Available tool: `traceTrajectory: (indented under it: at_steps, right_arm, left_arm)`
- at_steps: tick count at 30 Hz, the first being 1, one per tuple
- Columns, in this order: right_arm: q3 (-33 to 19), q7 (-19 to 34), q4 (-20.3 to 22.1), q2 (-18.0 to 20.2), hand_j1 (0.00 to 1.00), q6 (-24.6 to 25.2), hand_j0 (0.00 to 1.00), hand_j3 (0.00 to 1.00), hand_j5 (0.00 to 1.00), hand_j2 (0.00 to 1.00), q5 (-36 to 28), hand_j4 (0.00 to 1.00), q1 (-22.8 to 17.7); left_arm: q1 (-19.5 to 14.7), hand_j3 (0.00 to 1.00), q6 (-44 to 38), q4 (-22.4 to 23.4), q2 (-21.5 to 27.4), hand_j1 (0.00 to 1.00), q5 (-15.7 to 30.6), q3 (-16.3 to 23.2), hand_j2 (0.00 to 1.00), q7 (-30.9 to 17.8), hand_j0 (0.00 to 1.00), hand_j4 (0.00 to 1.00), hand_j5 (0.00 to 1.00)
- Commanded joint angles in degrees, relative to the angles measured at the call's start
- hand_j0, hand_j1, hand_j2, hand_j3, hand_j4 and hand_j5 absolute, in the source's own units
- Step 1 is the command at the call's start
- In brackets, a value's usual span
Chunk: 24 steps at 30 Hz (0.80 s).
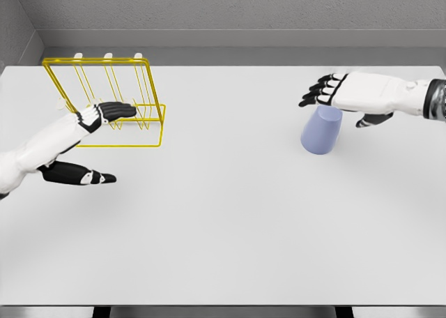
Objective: Place the cup on the cup holder with both arms
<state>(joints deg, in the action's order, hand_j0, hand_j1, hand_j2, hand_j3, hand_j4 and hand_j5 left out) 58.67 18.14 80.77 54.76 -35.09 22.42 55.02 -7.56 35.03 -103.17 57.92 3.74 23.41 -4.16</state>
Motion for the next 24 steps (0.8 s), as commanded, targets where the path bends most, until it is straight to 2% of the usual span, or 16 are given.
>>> traceTrajectory:
  at_steps: [1,3,5,6,8,14,16,19,22,24]
  right_arm:
    - [0.65,0.14,-1.06,-0.79,1.0,0.09,1.0,1.0,1.0,1.0,-0.19,1.0,0.0]
    - [0.92,0.14,-3.16,-3.17,1.0,0.09,1.0,1.0,1.0,1.0,0.95,1.0,0.09]
    - [1.0,0.14,-4.04,-4.05,1.0,0.09,1.0,1.0,1.0,1.0,1.39,1.0,0.44]
    - [1.0,0.14,-4.92,-4.75,1.0,0.09,1.0,1.0,1.0,1.0,1.83,1.0,0.44]
    - [2.23,0.22,-6.24,-5.28,1.0,0.09,1.0,1.0,1.0,1.0,1.92,1.0,0.44]
    - [2.23,0.23,-9.23,-6.16,1.0,0.09,1.0,1.0,1.0,1.0,3.06,1.0,0.44]
    - [2.15,0.23,-10.9,-6.77,1.0,0.09,1.0,1.0,1.0,1.0,3.15,1.0,0.53]
    - [2.23,0.31,-11.87,-7.74,1.0,0.09,1.0,1.0,1.0,1.0,3.15,1.0,0.53]
    - [2.23,0.31,-11.52,-7.83,1.0,0.09,1.0,1.0,1.0,1.0,3.24,1.0,0.53]
    - [2.23,0.4,-11.6,-7.83,0.99,0.09,0.99,0.99,0.99,0.99,3.33,0.99,0.53]
  left_arm:
    - [0.0,1.0,-0.03,-0.01,0.18,1.0,0.48,0.33,1.0,0.03,1.0,1.0,1.0]
    - [2.37,1.0,-0.03,-0.01,0.27,1.0,0.48,0.41,1.0,0.03,1.0,1.0,1.0]
    - [3.87,1.0,-0.03,0.51,0.27,1.0,0.56,2.69,1.0,0.03,1.0,1.0,1.0]
    - [3.87,1.0,-0.03,0.6,0.27,1.0,1.26,4.28,1.0,0.11,1.0,1.0,1.0]
    - [3.69,1.0,-0.03,0.51,0.27,1.0,6.98,6.65,1.0,0.11,1.0,1.0,1.0]
    - [3.52,1.0,-0.03,0.07,0.71,1.0,11.81,8.85,1.0,0.03,1.0,1.0,1.0]
    - [3.25,1.0,-0.03,0.07,0.88,1.0,17.35,9.99,1.0,0.03,1.0,1.0,1.0]
    - [2.46,1.0,-0.03,0.07,0.97,1.0,22.36,10.43,1.0,-0.15,1.0,1.0,1.0]
    - [2.11,1.0,-0.03,0.07,1.23,1.0,22.63,10.96,1.0,-0.33,1.0,1.0,1.0]
    - [1.23,1.0,-0.03,0.07,1.67,1.0,22.71,12.98,1.0,-0.41,1.0,1.0,1.0]
